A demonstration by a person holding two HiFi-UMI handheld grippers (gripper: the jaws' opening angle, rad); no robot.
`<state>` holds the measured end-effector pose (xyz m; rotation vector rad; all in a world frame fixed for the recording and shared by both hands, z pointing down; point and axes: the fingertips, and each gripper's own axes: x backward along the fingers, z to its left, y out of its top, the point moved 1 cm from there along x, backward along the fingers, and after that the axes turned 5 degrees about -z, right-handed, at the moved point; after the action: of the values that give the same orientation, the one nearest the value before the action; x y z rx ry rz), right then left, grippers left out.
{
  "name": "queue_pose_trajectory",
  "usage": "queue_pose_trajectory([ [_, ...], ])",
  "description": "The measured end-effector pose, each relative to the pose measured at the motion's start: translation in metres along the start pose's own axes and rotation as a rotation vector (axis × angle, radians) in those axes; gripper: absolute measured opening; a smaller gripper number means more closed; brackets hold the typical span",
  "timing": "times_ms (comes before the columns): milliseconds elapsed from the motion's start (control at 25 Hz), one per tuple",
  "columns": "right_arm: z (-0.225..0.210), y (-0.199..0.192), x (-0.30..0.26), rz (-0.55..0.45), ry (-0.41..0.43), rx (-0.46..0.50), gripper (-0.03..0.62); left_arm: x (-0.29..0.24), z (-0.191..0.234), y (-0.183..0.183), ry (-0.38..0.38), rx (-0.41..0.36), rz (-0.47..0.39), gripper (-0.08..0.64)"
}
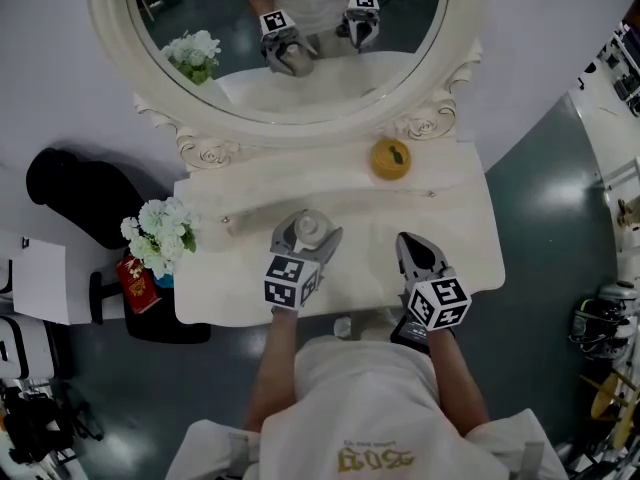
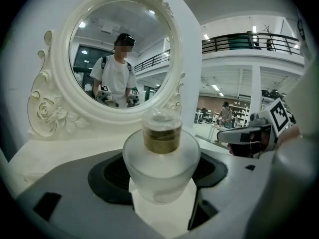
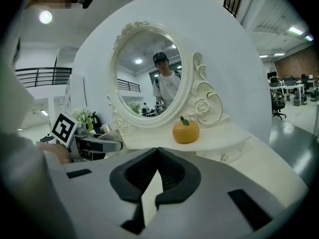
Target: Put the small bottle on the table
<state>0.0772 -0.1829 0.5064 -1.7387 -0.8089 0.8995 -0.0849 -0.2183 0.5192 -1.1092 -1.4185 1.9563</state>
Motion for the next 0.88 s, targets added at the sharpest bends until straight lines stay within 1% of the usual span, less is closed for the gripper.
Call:
queue_pose_trajectory([
  [200, -0.010, -0.011, -0.009, 0.039, 0.001, -0.007, 0.012, -0.013, 0.002, -0.015, 0.001, 0.000, 0.031, 0.348],
  [320, -0.017, -0.020, -0.014, 0.067, 0.002, -0.016, 0.012, -0.021, 0.003, -0.030, 0.000, 0.008, 0.058, 0.348],
  [640, -0.029, -0.043, -0.029, 0.126, 0.007, -0.032, 0.012, -0.039, 0.004, -0.074, -0.012, -0.002, 0.138, 0.348],
  [880, -0.037, -0.050, -0.037, 0.155, 0.007, -0.033, 0.012, -0.052, 0.006, -0.090, -0.017, -0.011, 0.156, 0.348],
])
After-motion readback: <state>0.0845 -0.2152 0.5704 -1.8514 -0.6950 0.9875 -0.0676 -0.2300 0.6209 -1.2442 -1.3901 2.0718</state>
